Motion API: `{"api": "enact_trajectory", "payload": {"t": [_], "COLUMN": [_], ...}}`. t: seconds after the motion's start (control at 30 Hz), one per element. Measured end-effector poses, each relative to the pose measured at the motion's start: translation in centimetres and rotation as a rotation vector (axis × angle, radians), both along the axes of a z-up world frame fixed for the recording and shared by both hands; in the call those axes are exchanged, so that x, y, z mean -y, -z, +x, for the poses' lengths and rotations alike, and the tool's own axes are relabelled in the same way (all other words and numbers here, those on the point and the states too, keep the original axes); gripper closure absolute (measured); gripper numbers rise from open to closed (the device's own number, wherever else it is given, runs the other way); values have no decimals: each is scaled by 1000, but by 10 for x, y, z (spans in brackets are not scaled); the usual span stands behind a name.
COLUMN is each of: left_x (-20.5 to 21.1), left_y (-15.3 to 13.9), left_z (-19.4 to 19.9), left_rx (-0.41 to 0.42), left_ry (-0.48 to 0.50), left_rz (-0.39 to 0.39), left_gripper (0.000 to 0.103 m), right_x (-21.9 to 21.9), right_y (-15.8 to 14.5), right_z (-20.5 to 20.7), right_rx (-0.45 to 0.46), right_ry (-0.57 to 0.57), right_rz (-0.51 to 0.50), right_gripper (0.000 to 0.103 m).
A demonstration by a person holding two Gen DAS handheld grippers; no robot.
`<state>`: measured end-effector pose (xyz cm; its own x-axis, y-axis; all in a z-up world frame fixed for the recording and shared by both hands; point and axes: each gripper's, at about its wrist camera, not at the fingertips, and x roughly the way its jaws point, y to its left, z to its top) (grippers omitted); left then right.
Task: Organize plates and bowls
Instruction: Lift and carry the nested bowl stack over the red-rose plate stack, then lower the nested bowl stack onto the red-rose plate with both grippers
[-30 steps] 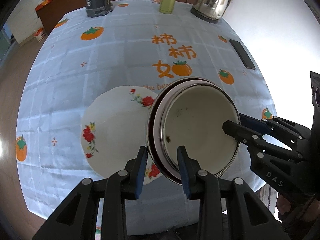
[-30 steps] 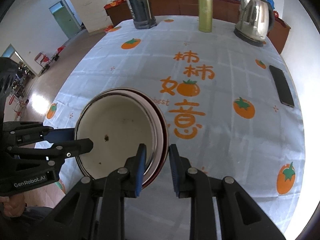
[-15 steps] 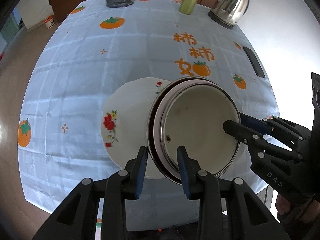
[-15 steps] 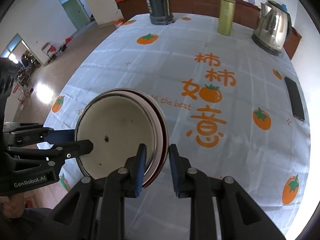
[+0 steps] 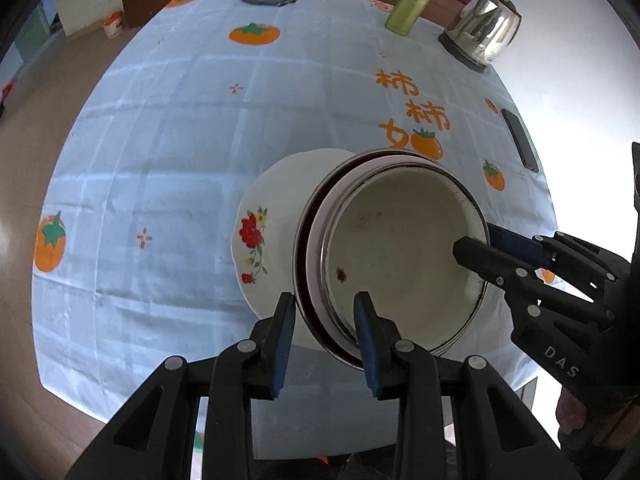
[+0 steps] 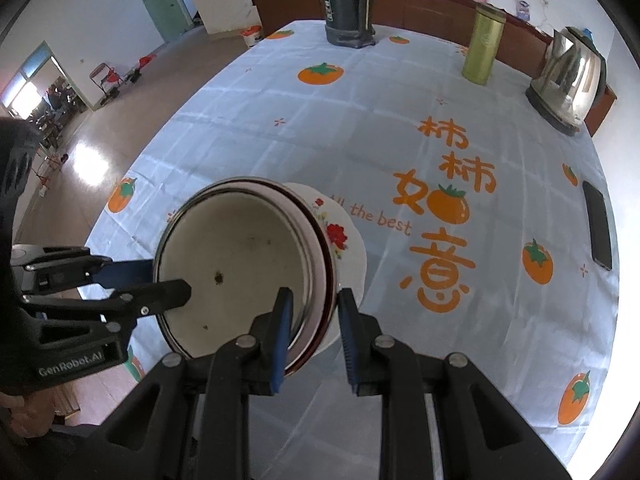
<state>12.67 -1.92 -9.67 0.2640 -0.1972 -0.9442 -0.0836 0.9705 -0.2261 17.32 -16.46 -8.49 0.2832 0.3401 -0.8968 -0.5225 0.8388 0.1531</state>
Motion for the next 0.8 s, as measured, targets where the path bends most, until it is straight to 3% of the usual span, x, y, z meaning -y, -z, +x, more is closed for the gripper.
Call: {"api": "enact_trajectory", "payload": {"t": [0.8], "left_x": [-16], "left_y": [14], "left_z": [11], "left_rx": [-24], "left_ry": [6], "left_rz": [-45], "left_gripper": [70], "right_x": [-13], "right_y": [20], "right_z": [10], "right_rx": [-63], "right_ry": [36], "right_rz": [-38], "right_gripper": [80]}}
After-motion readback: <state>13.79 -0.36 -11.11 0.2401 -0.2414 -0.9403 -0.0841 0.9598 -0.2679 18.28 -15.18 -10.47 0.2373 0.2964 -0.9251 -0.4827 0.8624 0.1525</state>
